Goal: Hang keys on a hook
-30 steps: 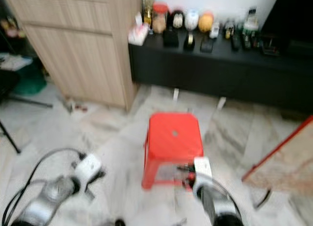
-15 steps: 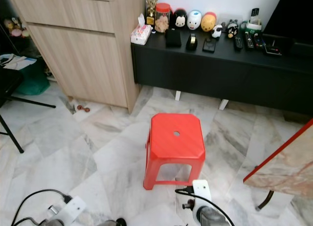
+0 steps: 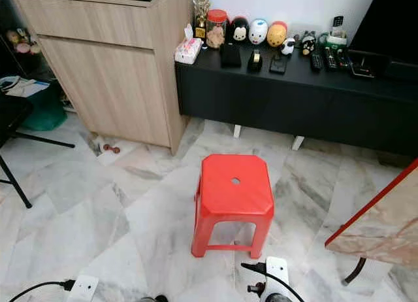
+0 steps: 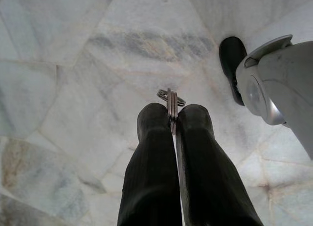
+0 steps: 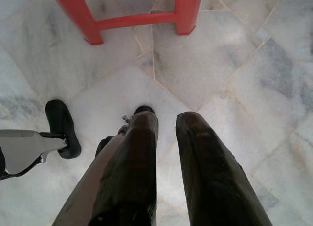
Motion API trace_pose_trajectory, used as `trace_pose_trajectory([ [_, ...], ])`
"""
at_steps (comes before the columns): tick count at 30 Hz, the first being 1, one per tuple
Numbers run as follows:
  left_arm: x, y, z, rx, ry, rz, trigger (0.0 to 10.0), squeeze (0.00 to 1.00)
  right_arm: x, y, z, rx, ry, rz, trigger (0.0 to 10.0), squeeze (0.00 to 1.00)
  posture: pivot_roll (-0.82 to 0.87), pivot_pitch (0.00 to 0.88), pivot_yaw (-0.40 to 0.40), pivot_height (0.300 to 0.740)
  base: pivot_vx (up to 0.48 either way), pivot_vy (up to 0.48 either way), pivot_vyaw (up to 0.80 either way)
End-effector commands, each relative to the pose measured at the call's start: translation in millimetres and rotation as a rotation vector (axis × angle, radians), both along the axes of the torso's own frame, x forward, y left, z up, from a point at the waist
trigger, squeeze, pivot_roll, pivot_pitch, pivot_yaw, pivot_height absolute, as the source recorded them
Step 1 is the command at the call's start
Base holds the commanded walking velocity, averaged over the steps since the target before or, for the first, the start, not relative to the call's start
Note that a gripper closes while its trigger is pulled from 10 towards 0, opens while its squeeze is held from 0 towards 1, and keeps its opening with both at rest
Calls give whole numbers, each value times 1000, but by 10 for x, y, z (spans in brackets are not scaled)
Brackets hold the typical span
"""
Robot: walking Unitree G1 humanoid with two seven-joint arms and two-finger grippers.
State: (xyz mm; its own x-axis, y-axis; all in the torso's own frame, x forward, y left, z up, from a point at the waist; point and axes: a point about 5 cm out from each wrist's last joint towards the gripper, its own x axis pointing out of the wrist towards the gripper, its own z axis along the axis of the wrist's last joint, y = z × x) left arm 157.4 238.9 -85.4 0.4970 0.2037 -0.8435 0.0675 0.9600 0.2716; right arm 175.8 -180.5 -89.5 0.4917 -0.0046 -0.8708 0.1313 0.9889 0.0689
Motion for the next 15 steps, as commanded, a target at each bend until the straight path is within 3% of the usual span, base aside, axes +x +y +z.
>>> trace_pose_trajectory([
  [1, -48, -28, -28, -7, 11, 11, 10000, 0, -78, -94, -23, -9, 8, -30, 10000, 0, -6, 48, -52, 740, 0, -330, 0],
  [10, -42, -111, -46, -33, 4, -4, 10000, 0, -223, -237, -63, -38, 51, -63, 10000, 0, -8, 32, -51, 740, 0, -372, 0],
  [15, -60, -145, -61, -33, 12, -20, 10000, 0, -232, -250, -64, -35, 53, -47, 10000, 0, -19, 19, -47, 740, 0, -373, -665],
])
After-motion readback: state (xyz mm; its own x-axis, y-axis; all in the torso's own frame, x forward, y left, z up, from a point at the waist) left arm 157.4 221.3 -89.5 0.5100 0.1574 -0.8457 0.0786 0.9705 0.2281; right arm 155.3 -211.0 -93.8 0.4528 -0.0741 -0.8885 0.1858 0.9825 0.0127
